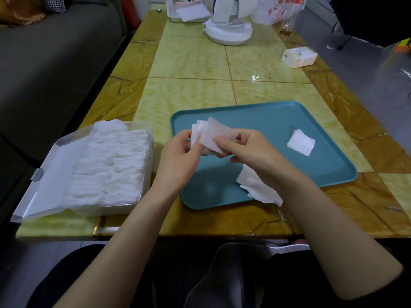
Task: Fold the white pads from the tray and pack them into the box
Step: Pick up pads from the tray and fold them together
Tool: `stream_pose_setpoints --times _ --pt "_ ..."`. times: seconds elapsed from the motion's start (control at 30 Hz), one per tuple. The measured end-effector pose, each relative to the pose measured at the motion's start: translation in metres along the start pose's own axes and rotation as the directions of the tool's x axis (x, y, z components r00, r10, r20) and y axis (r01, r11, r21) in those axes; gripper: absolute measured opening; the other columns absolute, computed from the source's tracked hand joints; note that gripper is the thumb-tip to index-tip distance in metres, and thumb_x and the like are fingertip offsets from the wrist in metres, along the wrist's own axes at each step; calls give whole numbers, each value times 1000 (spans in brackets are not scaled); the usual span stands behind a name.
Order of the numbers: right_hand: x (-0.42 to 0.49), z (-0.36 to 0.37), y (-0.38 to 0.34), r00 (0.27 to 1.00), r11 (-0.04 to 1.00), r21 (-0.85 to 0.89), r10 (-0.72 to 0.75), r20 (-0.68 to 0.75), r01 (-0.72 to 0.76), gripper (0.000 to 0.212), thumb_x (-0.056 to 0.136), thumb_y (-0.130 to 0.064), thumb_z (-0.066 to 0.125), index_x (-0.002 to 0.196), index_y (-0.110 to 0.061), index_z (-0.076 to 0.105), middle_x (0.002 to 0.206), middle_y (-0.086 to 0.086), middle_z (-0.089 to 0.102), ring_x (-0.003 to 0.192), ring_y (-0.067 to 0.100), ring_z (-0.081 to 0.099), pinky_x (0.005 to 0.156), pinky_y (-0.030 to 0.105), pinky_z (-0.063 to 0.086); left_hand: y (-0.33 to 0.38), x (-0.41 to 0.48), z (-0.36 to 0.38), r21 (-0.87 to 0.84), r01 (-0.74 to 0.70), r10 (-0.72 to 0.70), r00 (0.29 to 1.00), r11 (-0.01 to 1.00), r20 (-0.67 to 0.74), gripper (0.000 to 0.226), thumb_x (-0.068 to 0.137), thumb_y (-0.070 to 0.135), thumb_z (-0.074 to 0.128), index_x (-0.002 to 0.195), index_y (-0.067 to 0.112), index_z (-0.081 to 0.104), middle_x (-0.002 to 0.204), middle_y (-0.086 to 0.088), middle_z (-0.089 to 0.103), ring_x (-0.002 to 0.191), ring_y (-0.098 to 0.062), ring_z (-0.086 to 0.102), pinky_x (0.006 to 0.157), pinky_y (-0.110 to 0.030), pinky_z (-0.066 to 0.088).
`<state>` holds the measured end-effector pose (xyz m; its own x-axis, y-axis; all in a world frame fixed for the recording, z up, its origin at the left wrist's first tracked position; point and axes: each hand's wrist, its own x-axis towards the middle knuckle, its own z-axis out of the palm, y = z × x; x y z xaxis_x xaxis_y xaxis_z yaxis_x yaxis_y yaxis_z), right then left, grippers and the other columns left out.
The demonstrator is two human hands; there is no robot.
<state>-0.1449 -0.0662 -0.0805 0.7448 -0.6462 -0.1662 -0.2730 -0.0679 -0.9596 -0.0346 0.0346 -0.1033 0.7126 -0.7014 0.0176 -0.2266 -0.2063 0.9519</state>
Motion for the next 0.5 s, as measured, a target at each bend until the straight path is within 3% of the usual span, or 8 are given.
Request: stream_pose_setpoints --times 0.17,0.23,0.3,0.47,0.5 --pt "2 2 3 999 995 -96 -44 -32 41 17 87 -21 64 93 -6 69 73 0 66 55 -6 55 52 6 40 1 -3 2 -32 -3 5 999 999 49 17 99 20 46 97 19 63 93 -9 70 93 -28 64 87 -48 49" --pt "3 3 5 997 988 -147 -52 -61 42 18 86 -23 66 89 -6 70 69 2 66 56 -1 55 55 9 40 3 -4 3 -56 5 -2 998 998 64 30 102 24 38 95 12 65 94 -12 69 95 -30 63 88 -48 50" --pt "3 4 7 995 984 -173 -50 -82 35 15 85 -24 67 84 -9 68 66 0 65 52 -3 53 55 8 38 6 -5 4 -100 45 -37 996 994 79 40 103 32 32 87 17 66 96 -12 70 97 -28 64 89 -43 51" --pt "4 6 9 992 971 -233 -83 -90 60 20 84 -24 68 66 -26 60 70 -7 66 65 0 61 62 11 45 4 -10 2 -9 -36 37 991 999 129 18 90 39 59 93 22 67 77 8 72 77 -1 67 72 -21 50" --pt "4 6 9 993 968 -243 -89 -82 67 21 83 -24 68 64 -27 58 69 -9 65 65 -1 60 61 9 45 2 -9 2 16 -53 51 992 998 114 16 88 36 63 93 21 67 74 7 72 73 -1 67 68 -21 49"
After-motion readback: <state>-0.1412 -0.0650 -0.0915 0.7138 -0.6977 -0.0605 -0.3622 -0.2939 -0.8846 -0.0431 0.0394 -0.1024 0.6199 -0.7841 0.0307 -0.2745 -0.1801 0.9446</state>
